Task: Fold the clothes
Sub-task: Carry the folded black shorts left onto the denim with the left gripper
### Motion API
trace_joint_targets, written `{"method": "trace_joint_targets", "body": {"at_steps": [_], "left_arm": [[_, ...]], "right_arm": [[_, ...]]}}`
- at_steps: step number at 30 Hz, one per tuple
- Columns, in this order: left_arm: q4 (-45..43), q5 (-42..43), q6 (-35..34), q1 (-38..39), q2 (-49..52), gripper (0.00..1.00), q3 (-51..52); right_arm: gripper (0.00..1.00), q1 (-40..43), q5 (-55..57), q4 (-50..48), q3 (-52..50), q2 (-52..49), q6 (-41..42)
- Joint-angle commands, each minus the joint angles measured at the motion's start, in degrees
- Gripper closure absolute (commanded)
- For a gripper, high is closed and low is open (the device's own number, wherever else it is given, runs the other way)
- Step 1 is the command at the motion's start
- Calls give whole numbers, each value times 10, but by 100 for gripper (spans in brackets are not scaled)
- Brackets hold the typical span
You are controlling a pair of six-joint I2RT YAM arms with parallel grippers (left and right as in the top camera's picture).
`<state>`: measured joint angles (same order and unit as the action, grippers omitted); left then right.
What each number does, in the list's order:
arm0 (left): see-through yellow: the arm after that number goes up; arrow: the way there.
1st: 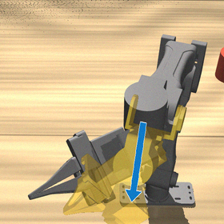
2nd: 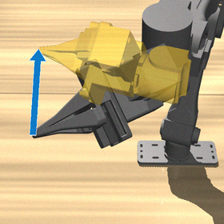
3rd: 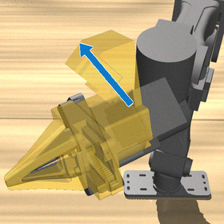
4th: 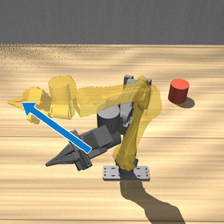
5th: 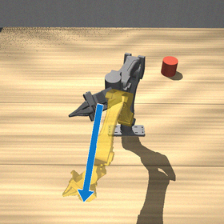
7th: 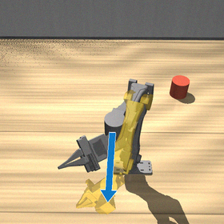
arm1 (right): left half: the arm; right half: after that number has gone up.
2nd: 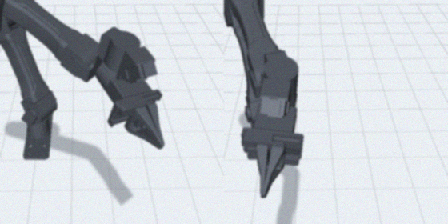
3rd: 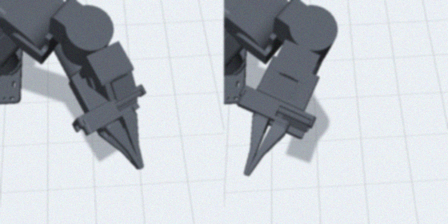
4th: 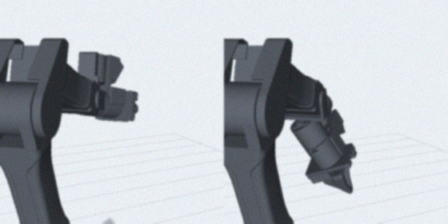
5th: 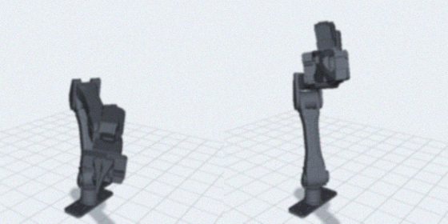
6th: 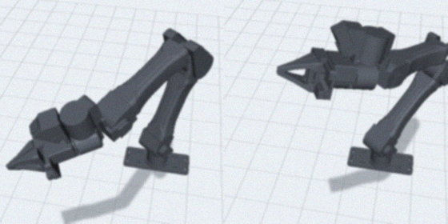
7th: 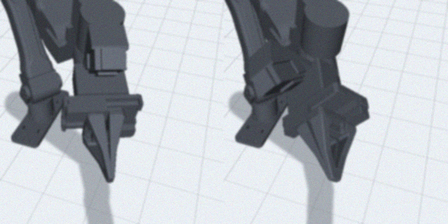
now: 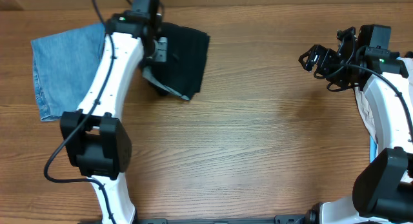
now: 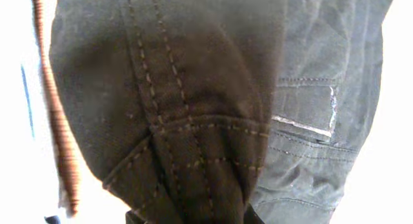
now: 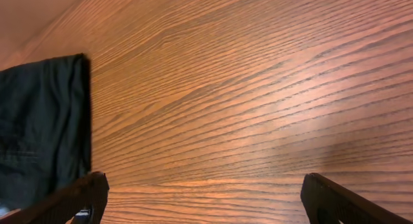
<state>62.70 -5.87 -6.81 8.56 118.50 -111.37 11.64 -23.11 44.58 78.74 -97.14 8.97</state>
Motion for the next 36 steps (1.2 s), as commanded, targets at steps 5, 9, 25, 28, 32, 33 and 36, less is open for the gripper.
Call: {"method": "trace_joint_targets", "body": {"at_steps": [5,9,25,28,32,33,36], "left_arm": [[30,-27,26,-95,-11,96,-9],[41,-42,22,-116,-13,96,-9],[41,-35,0,-296,-15,96,-55],[-24,-27,-12,-315,-15,96,54],[-76,0,-31,-332,-15,96,140],[-83,0,-38,-333,-15,96,153],[-114,-1,-73,-336,-15,96,206]], "right_arm": [[0,1,2,-3,3,0,0],[0,1,2,-3,3,0,0],[0,1,2,-3,3,0,0],[0,1,2,-3,3,0,0],[0,1,2,-3,3,0,0],[0,1,2,-3,3,0,0],[0,1,2,-3,3,0,0]]}}
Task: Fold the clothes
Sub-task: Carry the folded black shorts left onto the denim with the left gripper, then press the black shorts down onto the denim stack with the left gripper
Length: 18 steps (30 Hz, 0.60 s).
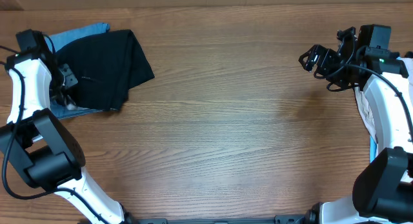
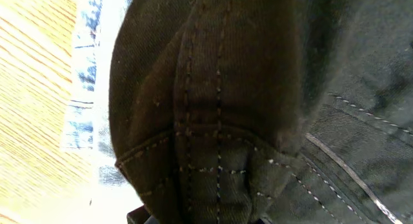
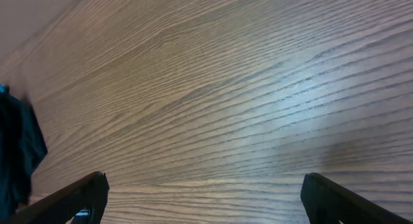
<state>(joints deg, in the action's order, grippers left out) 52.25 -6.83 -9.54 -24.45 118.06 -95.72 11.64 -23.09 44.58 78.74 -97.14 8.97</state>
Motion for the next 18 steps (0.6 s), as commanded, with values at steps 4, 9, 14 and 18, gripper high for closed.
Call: {"method": "trace_joint_targets", "body": {"at_steps": [4,9,14,18], "left_arm": [[-3,57,-64,-24,-11,12,63],[149,164,-53,-25,-21,10,-113],[255,175,-55,-25,-52,1,-271],[241,174,-55,-25,-39,82,-256]], "right_arm": [[0,1,1,-3,3,0,0],[0,1,1,-3,3,0,0],[0,1,1,-3,3,0,0],[0,1,1,-3,3,0,0]]}}
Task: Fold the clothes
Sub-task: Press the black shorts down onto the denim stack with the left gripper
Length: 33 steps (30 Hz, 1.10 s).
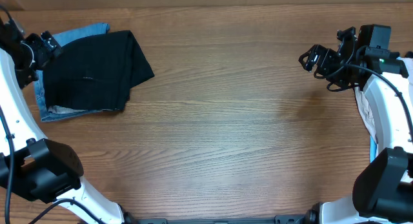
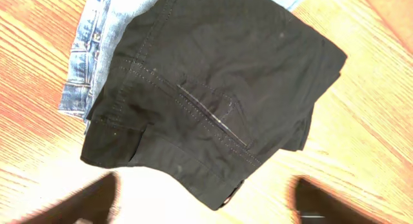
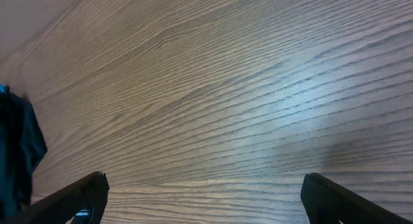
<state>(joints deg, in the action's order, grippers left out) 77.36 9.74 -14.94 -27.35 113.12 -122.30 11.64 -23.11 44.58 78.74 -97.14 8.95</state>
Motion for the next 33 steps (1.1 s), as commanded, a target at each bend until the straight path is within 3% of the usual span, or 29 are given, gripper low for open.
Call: {"method": "trace_joint_targets", "body": {"at_steps": [1,9,11,15,19,23,25,27,31,33], "left_arm": [[-19,9,-1,3,21,96,20],[-20,-26,17,2,188,96,59],[-6,15,27,2,223,96,59],[3,222,73,21,158,96,42],[-40,229,70,100,61,95,42],[-56,228,52,169,76,96,42],[-59,200,50,188,83,96,42],[-63,119,37,221,83,92,42],[-69,-98,9,307,83,70,42],[-84,-228,-3,352,83,64,42]], "right_arm": [[0,1,2,-3,3,0,0],[0,1,2,-3,3,0,0],[0,1,2,-3,3,0,0],[0,1,2,-3,3,0,0],[0,1,2,-3,3,0,0],[0,1,2,-3,3,0,0],[0,1,2,-3,3,0,0],[0,1,2,-3,3,0,0],[0,1,2,-3,3,0,0],[0,1,2,-3,3,0,0]]}}
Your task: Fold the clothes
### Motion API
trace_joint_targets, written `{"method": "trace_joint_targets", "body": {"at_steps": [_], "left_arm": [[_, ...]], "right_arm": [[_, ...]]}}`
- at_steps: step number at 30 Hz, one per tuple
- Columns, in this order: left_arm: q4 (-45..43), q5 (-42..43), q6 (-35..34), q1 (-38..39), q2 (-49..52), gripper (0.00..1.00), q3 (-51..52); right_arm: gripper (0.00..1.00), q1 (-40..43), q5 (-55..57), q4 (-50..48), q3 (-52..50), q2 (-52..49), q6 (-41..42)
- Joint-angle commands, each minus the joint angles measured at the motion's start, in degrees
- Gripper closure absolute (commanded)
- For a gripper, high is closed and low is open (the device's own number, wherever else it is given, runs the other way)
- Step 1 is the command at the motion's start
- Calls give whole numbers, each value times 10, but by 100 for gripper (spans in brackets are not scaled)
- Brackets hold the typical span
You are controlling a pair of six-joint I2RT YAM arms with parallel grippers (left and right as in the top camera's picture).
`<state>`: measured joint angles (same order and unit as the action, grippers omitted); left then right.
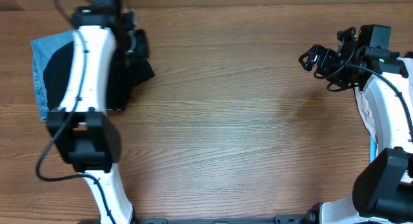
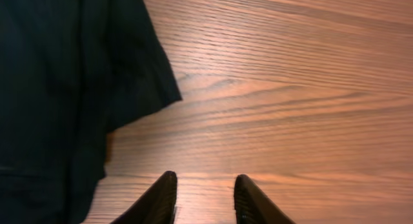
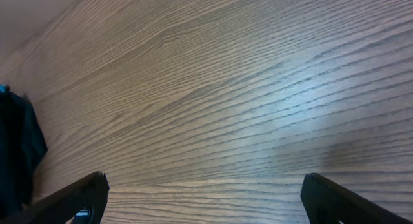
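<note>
A folded black garment (image 1: 138,70) lies on top of folded blue jeans (image 1: 40,51) at the table's back left, with my left arm stretched across both. My left gripper (image 1: 136,44) hovers at the black garment's right edge. In the left wrist view its fingers (image 2: 162,197) stand a little apart over bare wood with nothing between them, and the black garment (image 2: 64,88) fills the left side. My right gripper (image 1: 316,59) hangs wide open at the back right, far from the clothes. The right wrist view shows its fingertips (image 3: 80,197) over bare wood and the black garment (image 3: 16,153) at the far left.
The wooden table (image 1: 245,127) stretches between the two arms. A white and blue item (image 1: 372,141) shows at the right edge, mostly behind the right arm.
My left arm was at the far left edge, its gripper wide open above the stack. It now reaches across the stack to the black garment's right edge, jaws closer together. The right arm is unchanged.
My left gripper first held the folded black garment beside the jeans at the back. Then the garment lay on the jeans with the gripper still on it. Then the gripper was open above the stack. Now it stands past the garment's right edge.
</note>
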<state>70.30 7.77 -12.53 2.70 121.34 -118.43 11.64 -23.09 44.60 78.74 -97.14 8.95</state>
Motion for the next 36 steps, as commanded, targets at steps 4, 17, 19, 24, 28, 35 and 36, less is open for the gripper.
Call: {"method": "trace_joint_targets", "body": {"at_steps": [4,17,19,24,28,35,36], "left_arm": [[-66,-256,-33,85,1,74,3],[-139,-217,-34,80,141,96,11],[-140,-216,-33,76,165,96,11],[-110,-235,-33,54,200,96,11],[-69,-238,-31,8,200,96,18],[-32,-244,8,-70,200,96,76],[-29,-260,10,-77,200,96,81]], "right_arm": [[0,1,1,-3,3,0,0],[0,1,1,-3,3,0,0],[0,1,1,-3,3,0,0],[0,1,1,-3,3,0,0],[0,1,1,-3,3,0,0],[0,1,1,-3,3,0,0],[0,1,1,-3,3,0,0]]}}
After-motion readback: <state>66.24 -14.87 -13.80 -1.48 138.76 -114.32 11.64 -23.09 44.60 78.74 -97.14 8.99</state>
